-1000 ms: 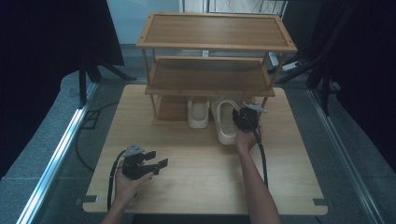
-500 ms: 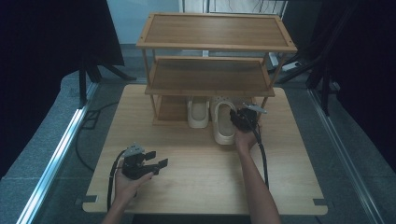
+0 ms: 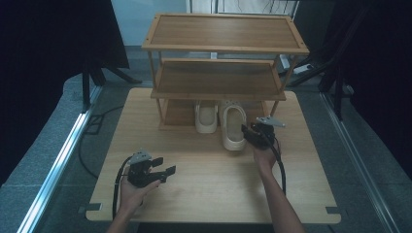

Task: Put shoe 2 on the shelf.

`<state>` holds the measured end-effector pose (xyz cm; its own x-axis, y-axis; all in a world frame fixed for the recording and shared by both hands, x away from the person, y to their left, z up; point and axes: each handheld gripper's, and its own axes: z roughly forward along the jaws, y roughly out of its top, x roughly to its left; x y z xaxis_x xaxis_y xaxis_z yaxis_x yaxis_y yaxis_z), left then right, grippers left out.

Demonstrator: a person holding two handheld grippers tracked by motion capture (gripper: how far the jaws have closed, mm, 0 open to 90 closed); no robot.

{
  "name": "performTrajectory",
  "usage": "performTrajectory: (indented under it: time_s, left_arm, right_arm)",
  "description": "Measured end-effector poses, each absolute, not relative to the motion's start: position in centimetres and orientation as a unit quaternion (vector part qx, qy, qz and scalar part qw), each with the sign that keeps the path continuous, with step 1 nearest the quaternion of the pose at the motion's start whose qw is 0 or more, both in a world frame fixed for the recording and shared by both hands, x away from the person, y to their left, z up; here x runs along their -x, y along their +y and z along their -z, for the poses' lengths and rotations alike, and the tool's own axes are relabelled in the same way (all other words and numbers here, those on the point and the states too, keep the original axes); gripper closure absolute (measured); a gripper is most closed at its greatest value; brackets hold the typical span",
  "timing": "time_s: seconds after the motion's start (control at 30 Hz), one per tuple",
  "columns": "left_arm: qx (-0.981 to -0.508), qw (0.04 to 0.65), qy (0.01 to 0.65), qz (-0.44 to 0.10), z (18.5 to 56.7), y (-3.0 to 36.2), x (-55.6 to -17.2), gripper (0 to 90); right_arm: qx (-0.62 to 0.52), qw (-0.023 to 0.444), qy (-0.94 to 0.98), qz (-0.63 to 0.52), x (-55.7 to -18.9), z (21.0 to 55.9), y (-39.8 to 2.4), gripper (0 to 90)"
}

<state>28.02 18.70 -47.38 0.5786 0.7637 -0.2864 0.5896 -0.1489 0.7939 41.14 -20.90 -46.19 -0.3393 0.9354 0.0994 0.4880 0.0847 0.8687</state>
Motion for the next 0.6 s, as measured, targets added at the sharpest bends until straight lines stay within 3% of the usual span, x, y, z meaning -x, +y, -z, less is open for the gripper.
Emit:
performTrajectory:
  time_s: [0.27, 0.6]
  left_arm:
    - [-0.754, 0.470, 0.449, -0.089, 47.5, 18.6, -28.1, 31.7]
    - [-0.755, 0.467, 0.452, -0.089, 47.6, 18.5, -28.1, 31.7]
  right_arm:
    - [-0.467, 0.244, 0.725, -0.445, -37.3, 45.7, -21.9, 64.3]
    - [-0.424, 0.201, 0.764, -0.443, -34.7, 47.0, -22.7, 87.8]
